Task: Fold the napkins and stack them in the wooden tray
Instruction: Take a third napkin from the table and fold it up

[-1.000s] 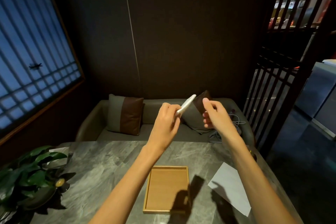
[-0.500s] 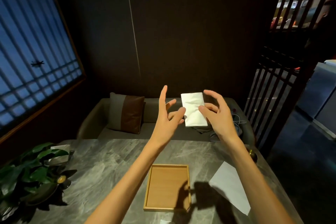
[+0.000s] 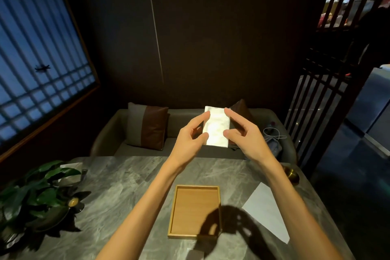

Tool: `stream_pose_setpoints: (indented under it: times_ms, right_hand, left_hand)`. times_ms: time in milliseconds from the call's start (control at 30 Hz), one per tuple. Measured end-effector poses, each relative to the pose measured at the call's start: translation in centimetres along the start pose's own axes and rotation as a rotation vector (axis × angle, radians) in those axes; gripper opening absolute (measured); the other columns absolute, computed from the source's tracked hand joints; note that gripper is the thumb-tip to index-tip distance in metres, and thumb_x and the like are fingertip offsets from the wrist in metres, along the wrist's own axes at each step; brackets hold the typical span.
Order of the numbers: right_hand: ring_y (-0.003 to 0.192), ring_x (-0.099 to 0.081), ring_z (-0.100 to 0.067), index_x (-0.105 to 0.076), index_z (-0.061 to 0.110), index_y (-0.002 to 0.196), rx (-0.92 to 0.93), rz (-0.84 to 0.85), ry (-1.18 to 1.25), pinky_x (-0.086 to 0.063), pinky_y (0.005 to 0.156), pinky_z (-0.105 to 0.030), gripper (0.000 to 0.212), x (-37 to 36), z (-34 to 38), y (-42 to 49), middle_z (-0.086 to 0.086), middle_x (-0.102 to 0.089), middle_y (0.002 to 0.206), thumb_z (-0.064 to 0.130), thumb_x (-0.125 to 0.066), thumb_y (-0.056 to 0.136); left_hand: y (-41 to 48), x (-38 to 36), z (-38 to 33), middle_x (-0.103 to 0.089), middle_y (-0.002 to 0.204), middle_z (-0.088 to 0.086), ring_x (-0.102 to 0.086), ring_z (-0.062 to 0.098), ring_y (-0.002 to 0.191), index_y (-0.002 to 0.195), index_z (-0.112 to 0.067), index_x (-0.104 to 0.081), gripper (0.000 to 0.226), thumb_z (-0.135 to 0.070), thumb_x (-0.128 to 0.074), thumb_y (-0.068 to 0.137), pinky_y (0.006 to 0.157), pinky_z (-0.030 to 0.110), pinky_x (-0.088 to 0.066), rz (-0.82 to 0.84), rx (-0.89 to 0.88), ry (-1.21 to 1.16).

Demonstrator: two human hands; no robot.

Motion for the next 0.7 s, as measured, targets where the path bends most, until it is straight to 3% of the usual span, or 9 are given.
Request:
stream_pose_setpoints:
  times_ms: [100,167,233,333,433,500,567,600,700]
  right_hand:
    - [0.093,-0.070,-0.018,-0.041,0.038,0.149,-0.039,0.035,-0.014,-0.056,0.089,-0.018,0.065,-0.6,-0.8,-0.1,0.037,-0.059,0.128,0.012,-0.065,0.095]
    - [0.108,-0.062,0.000,-0.037,0.035,0.151,-0.056,0.070,-0.019,-0.052,0.083,-0.006,0.069,-1.4,-1.4,-0.5,0.044,-0.056,0.123,0.008,-0.064,0.094]
    - [0.117,-0.047,0.008,-0.035,0.029,0.153,-0.084,0.107,-0.020,-0.052,0.087,-0.007,0.071,-2.3,-2.5,-0.9,0.051,-0.053,0.120,0.001,-0.062,0.093]
    - [0.081,-0.066,0.000,-0.040,0.027,0.150,-0.191,0.075,0.001,-0.054,0.081,-0.017,0.067,-4.1,-5.9,-2.1,0.016,-0.055,0.143,-0.001,-0.060,0.093]
    - [0.090,-0.067,-0.006,-0.045,0.023,0.147,-0.354,0.076,-0.009,-0.054,0.077,-0.016,0.060,-7.1,-11.1,-5.4,0.000,-0.050,0.148,-0.001,-0.060,0.094]
    - [0.072,-0.064,-0.001,-0.044,0.019,0.149,-0.491,0.123,0.010,-0.050,0.061,-0.010,0.061,-9.4,-15.5,-9.1,-0.002,-0.068,0.115,-0.005,-0.058,0.094]
    - [0.051,-0.055,0.003,-0.042,0.021,0.151,-0.633,0.173,0.027,-0.042,0.050,-0.009,0.064,-11.7,-19.9,-13.5,0.008,-0.062,0.071,-0.006,-0.057,0.095]
    - [0.052,-0.057,0.004,-0.041,0.021,0.151,-0.695,0.191,0.029,-0.043,0.052,-0.008,0.065,-12.8,-21.9,-15.7,0.010,-0.062,0.072,-0.007,-0.057,0.095]
    - [0.083,-0.068,0.004,-0.042,0.008,0.148,-0.807,0.196,0.026,-0.053,0.070,-0.013,0.060,-15.5,-26.5,-20.8,-0.006,-0.063,0.118,-0.011,-0.058,0.093]
  left_hand:
    - [-0.5,0.2,0.6,-0.037,0.143,-0.039,-0.036,-0.034,0.121,0.143,-0.051,-0.040,0.068,-0.006,-0.062,0.097,0.085,-0.009,-0.037,0.090,0.018,0.030]
    - [-0.9,0.2,1.5,-0.031,0.152,-0.031,-0.031,-0.036,0.122,0.148,-0.048,-0.035,0.073,-0.006,-0.064,0.096,0.082,-0.012,-0.033,0.125,0.038,0.057]
    - [-1.5,0.1,2.9,-0.027,0.156,-0.024,-0.033,-0.028,0.125,0.153,-0.040,-0.032,0.077,-0.004,-0.064,0.094,0.079,-0.011,-0.036,0.136,0.081,0.056]
    - [-3.2,-0.4,6.5,-0.024,0.164,-0.013,-0.049,0.002,0.123,0.157,-0.034,-0.031,0.080,0.002,-0.062,0.092,0.076,0.004,-0.051,0.122,0.164,0.044]
    - [-6.4,-1.4,12.1,-0.024,0.166,-0.004,-0.063,0.018,0.101,0.157,-0.027,-0.033,0.081,0.011,-0.060,0.091,0.076,0.026,-0.062,0.122,0.298,0.053]
    - [-9.8,-2.1,16.6,-0.030,0.164,0.015,-0.057,0.040,0.122,0.157,-0.019,-0.035,0.079,0.016,-0.056,0.090,0.096,0.045,-0.058,0.150,0.432,0.049]
    - [-14.0,-2.8,21.0,-0.035,0.153,0.037,-0.055,0.048,0.122,0.155,-0.017,-0.038,0.077,0.018,-0.054,0.089,0.102,0.044,-0.051,0.158,0.579,0.031]
    - [-16.1,-3.3,23.0,-0.036,0.152,0.038,-0.058,0.044,0.121,0.155,-0.016,-0.039,0.075,0.018,-0.054,0.090,0.102,0.039,-0.050,0.173,0.643,0.037]
    - [-21.2,-5.1,27.8,-0.032,0.162,0.019,-0.036,0.034,0.148,0.155,-0.009,-0.036,0.063,0.010,-0.054,0.098,0.123,0.039,-0.029,0.272,0.689,0.103]
Point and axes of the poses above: each hand's wrist, its own y-axis towards the middle knuckle, its own x-axis out of the back of the hand, z = x × y, the point moved 4 cm from there along y, towards the middle knuckle
